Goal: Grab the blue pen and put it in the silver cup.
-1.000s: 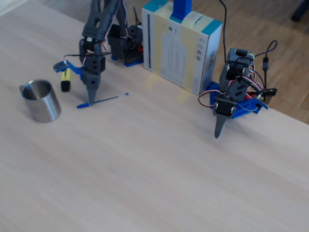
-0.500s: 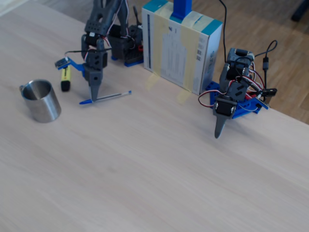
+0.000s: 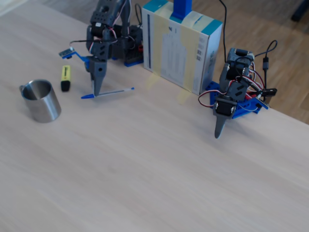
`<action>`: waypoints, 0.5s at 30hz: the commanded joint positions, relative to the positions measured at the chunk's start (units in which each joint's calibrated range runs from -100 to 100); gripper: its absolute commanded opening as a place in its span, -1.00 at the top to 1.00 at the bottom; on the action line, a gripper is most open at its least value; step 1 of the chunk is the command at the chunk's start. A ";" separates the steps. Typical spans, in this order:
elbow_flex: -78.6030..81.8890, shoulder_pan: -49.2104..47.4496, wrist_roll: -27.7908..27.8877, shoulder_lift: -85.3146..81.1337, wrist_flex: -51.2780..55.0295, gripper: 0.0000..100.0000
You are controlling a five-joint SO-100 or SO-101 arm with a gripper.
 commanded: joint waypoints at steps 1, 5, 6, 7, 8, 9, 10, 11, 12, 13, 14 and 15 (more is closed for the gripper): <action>-0.33 -1.60 -0.08 -3.54 -0.75 0.96; -0.97 -1.86 -0.08 -5.87 -1.52 0.96; -0.52 -1.86 -0.08 -6.62 -2.90 0.96; -0.24 -1.95 -0.08 -7.37 -4.18 0.96; -0.24 -2.21 -0.08 -8.20 -4.96 0.96; -0.15 -2.56 -0.08 -8.78 -5.56 0.96; -0.24 -2.73 -0.08 -9.44 -5.64 0.96; -0.33 -2.82 -0.08 -10.28 -5.90 0.96; -0.33 -2.91 -0.08 -11.02 -5.99 0.96; -0.33 -2.99 -0.08 -11.77 -5.99 0.96; -0.33 -2.99 -0.08 -12.60 -5.99 0.96; -0.33 -3.08 -0.08 -13.35 -5.99 0.96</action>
